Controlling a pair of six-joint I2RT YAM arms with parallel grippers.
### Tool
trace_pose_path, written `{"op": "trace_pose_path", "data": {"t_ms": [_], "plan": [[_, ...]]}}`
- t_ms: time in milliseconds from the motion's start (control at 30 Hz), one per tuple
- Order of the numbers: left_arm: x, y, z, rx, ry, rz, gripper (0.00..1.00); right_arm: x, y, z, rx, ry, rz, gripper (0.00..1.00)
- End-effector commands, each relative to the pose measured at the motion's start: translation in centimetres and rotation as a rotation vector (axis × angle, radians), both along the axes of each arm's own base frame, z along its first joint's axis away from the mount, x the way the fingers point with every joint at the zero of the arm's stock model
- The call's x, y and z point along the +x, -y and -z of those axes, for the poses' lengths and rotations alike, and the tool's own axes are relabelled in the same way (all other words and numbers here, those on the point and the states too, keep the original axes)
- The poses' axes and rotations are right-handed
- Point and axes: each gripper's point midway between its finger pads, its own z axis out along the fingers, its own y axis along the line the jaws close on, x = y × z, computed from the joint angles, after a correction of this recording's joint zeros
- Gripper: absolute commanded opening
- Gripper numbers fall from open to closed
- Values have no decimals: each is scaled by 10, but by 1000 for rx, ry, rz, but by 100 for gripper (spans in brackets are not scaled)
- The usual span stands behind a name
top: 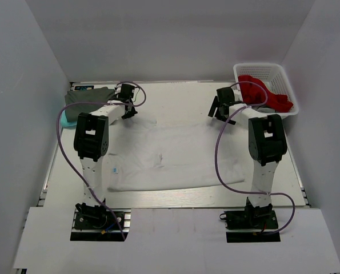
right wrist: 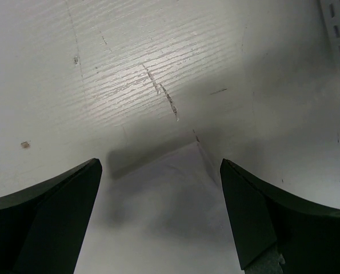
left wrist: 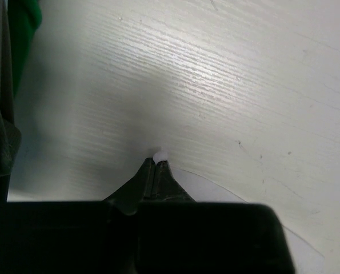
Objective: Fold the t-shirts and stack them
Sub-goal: Grap the side of the flattened tshirt furthest away from the robot with both arms
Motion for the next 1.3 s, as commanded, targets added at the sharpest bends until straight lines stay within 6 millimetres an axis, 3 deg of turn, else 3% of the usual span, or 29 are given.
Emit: {"op": "trace_pose_path", "data": {"t_ms": [0,200,300,333,400,467,500,533,600,633,733,767,833,867,900,967,1000,1033,1067,1100,1167,1200,1267], "plan": [[-3,6,-25,-32,35,32,0,14,2,-2,0,29,47,90],[-7,10,-19,-46,19,56,0,14,5,14,-4,3,69,89],[-5,10,-18,-41,31,66,0,15,6,17,-7,-2,74,82],[-8,10,-14,-41,19,79,0,13,9,20,-14,-10,88,62],[-8,10,-14,-41,19,79,0,12,9,21,-16,-12,86,55],[-4,11,-27,-47,54,79,0,13,9,16,-32,-5,79,43],[-7,11,-27,-47,51,79,0,13,7,14,-34,-3,73,35],[-3,12,-34,-51,76,80,0,13,10,9,-34,3,80,19],[-5,13,-40,-55,89,93,0,12,10,4,-36,13,82,4],[-4,13,-52,-59,113,93,0,11,12,2,-56,12,70,0],[-10,14,-63,-75,132,105,0,8,10,-11,-68,34,44,0],[-9,16,-82,-91,182,112,0,9,11,-28,-64,68,34,0],[-21,16,-82,-104,185,112,0,1,10,-25,-65,74,6,0],[-31,15,-77,-111,171,120,0,-5,9,-39,-49,103,-1,0],[-38,15,-92,-126,199,110,0,-3,7,-45,-33,134,-3,0],[-58,15,-87,-133,186,109,0,-23,10,-40,-23,123,-8,0],[-65,14,-90,-143,190,100,0,-22,7,-55,-1,172,-17,0],[-71,11,-107,-150,228,89,0,-25,7,-66,13,200,-16,0],[-84,13,-101,-148,211,98,0,-40,9,-50,11,163,-23,0],[-92,15,-102,-178,211,89,0,-42,9,-67,22,210,-21,0],[-112,16,-107,-216,225,95,0,-58,12,-55,25,186,-20,0],[-117,15,-110,-228,241,87,0,-60,13,-67,33,214,-21,0],[-135,14,-118,-270,264,65,0,-72,15,-68,31,217,-23,0]]}}
